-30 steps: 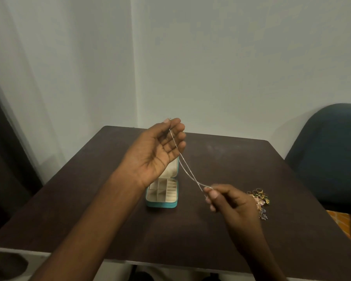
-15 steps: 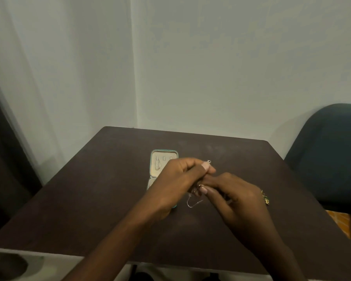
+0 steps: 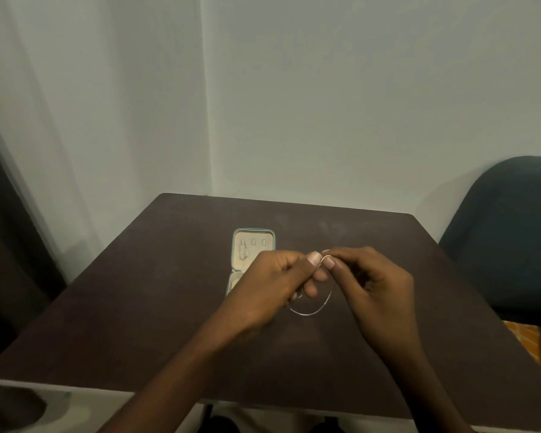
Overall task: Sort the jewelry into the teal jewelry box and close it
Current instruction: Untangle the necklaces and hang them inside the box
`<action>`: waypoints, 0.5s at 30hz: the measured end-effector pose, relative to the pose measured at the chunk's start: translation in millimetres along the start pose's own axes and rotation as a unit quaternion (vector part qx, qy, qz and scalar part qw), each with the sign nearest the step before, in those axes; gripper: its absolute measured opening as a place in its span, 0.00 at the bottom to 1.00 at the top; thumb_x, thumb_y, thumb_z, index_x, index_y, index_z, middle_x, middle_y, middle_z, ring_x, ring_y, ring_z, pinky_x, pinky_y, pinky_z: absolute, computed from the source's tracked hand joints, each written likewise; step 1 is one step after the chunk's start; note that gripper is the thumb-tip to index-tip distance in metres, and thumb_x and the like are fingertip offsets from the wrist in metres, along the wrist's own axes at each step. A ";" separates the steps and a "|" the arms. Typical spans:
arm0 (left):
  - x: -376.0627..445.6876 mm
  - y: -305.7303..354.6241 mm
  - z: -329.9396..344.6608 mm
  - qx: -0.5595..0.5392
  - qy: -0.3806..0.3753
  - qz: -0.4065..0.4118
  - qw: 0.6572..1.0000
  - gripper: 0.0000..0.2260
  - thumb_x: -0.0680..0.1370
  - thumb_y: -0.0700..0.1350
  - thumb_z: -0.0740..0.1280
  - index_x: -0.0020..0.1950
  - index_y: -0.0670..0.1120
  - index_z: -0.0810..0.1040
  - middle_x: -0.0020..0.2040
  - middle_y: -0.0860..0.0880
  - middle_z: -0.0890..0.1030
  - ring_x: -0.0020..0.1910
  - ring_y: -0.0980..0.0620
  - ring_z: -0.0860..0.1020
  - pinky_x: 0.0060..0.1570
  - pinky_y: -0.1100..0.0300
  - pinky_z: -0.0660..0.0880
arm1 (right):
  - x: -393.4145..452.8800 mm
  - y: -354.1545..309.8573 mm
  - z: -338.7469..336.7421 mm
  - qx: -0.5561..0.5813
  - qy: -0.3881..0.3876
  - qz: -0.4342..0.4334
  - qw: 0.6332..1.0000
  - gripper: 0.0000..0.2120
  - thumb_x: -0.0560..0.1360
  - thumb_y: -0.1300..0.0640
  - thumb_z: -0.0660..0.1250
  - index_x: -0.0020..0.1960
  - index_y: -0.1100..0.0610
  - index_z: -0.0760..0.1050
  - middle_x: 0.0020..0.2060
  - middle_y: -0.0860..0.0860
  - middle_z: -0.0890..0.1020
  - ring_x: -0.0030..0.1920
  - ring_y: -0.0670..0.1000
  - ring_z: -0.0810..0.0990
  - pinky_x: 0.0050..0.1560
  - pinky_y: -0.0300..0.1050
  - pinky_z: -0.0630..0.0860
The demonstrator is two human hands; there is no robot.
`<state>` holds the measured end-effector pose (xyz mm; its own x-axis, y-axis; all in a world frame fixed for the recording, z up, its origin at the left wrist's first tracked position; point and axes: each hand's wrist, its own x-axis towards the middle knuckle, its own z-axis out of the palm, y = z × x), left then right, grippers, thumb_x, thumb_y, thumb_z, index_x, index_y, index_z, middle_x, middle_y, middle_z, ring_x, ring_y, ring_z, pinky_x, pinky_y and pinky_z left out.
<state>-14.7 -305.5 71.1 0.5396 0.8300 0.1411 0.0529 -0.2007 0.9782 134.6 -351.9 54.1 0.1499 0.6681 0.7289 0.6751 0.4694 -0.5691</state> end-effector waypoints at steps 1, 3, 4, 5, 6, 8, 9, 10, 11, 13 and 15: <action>-0.4 -0.1 -0.3 -0.011 -0.008 -0.005 1.000 0.14 0.78 0.51 0.61 0.39 0.48 0.81 0.28 0.53 0.77 0.25 0.59 0.69 0.28 0.67 0.65 | -0.1 3.7 1.7 0.019 -0.002 0.021 1.000 0.08 0.73 0.49 0.65 0.48 0.49 0.81 0.40 0.43 0.82 0.41 0.45 0.81 0.40 0.43 0.77; -1.5 0.3 -0.3 -0.034 -0.027 -0.007 0.999 0.14 0.77 0.51 0.62 0.39 0.46 0.81 0.27 0.53 0.77 0.24 0.60 0.68 0.27 0.68 0.65 | -0.6 9.4 3.9 0.072 -0.021 0.067 0.995 0.09 0.72 0.49 0.67 0.47 0.51 0.82 0.40 0.46 0.84 0.42 0.46 0.82 0.41 0.45 0.78; -1.9 0.5 0.0 -0.043 -0.038 -0.005 0.998 0.13 0.76 0.51 0.62 0.39 0.45 0.81 0.27 0.53 0.77 0.24 0.60 0.68 0.26 0.69 0.65 | -1.2 11.2 5.1 0.120 -0.035 0.099 0.987 0.08 0.72 0.50 0.69 0.47 0.53 0.82 0.39 0.48 0.84 0.41 0.45 0.82 0.40 0.43 0.78; -2.0 0.6 0.4 -0.052 -0.047 -0.004 0.998 0.13 0.76 0.52 0.63 0.40 0.45 0.80 0.28 0.53 0.76 0.24 0.60 0.68 0.26 0.69 0.65 | -2.5 11.9 6.9 0.172 -0.048 0.130 0.975 0.08 0.72 0.52 0.70 0.47 0.55 0.82 0.38 0.50 0.84 0.39 0.44 0.82 0.38 0.40 0.77; -2.1 1.0 0.8 -0.067 -0.055 -0.006 0.996 0.13 0.75 0.52 0.63 0.40 0.44 0.80 0.28 0.53 0.76 0.25 0.59 0.67 0.26 0.69 0.65 | -4.2 13.1 9.2 0.213 -0.056 0.154 0.963 0.08 0.72 0.54 0.69 0.46 0.57 0.82 0.36 0.52 0.84 0.36 0.44 0.80 0.36 0.38 0.75; -1.2 0.8 1.3 -0.111 -0.061 -0.023 0.992 0.14 0.73 0.52 0.64 0.42 0.41 0.79 0.28 0.52 0.75 0.24 0.59 0.66 0.25 0.69 0.63 | -9.8 18.9 15.2 0.261 -0.075 0.183 0.945 0.08 0.74 0.55 0.68 0.45 0.60 0.81 0.35 0.56 0.83 0.35 0.51 0.78 0.34 0.41 0.72; -0.7 0.6 1.1 -0.126 -0.059 -0.033 0.990 0.14 0.73 0.52 0.65 0.42 0.41 0.79 0.27 0.52 0.74 0.24 0.59 0.65 0.24 0.69 0.63 | -13.3 22.0 18.6 0.288 -0.087 0.196 0.933 0.09 0.75 0.55 0.67 0.44 0.61 0.80 0.36 0.59 0.82 0.36 0.58 0.78 0.35 0.44 0.72; -0.5 0.6 0.8 -0.133 -0.055 -0.041 0.989 0.13 0.73 0.51 0.65 0.41 0.42 0.79 0.27 0.52 0.74 0.24 0.59 0.65 0.24 0.68 0.62 | -16.7 23.6 21.4 0.326 -0.097 0.211 0.917 0.11 0.75 0.54 0.66 0.45 0.62 0.79 0.37 0.62 0.82 0.38 0.63 0.77 0.37 0.48 0.71; -0.2 0.3 0.6 -0.129 -0.049 -0.044 0.989 0.12 0.75 0.50 0.65 0.40 0.42 0.79 0.27 0.52 0.74 0.24 0.59 0.65 0.24 0.68 0.62 | -18.9 24.3 23.6 0.368 -0.102 0.228 0.896 0.13 0.75 0.52 0.64 0.46 0.63 0.79 0.38 0.62 0.81 0.39 0.65 0.76 0.38 0.49 0.71; 0.4 -1.5 -0.8 -0.099 -0.031 -0.044 0.994 0.11 0.77 0.48 0.64 0.40 0.42 0.79 0.27 0.52 0.75 0.24 0.59 0.66 0.25 0.68 0.63 | -22.3 21.4 25.7 0.420 -0.105 0.252 0.865 0.19 0.73 0.49 0.64 0.49 0.66 0.78 0.38 0.59 0.80 0.41 0.60 0.75 0.38 0.45 0.71; 0.8 -3.1 -1.8 -0.063 -0.015 -0.040 0.997 0.12 0.78 0.48 0.64 0.40 0.42 0.79 0.27 0.52 0.76 0.25 0.58 0.68 0.26 0.67 0.66 | -25.2 18.7 28.3 0.426 -0.110 0.256 0.861 0.21 0.71 0.46 0.68 0.50 0.64 0.79 0.39 0.56 0.81 0.42 0.56 0.77 0.37 0.41 0.72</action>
<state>-15.8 -303.3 68.5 0.5623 0.8248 0.0596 -0.0083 -0.0665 0.9978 123.0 -343.5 14.3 0.0656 0.9624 0.2636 -0.2280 0.2716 -0.9350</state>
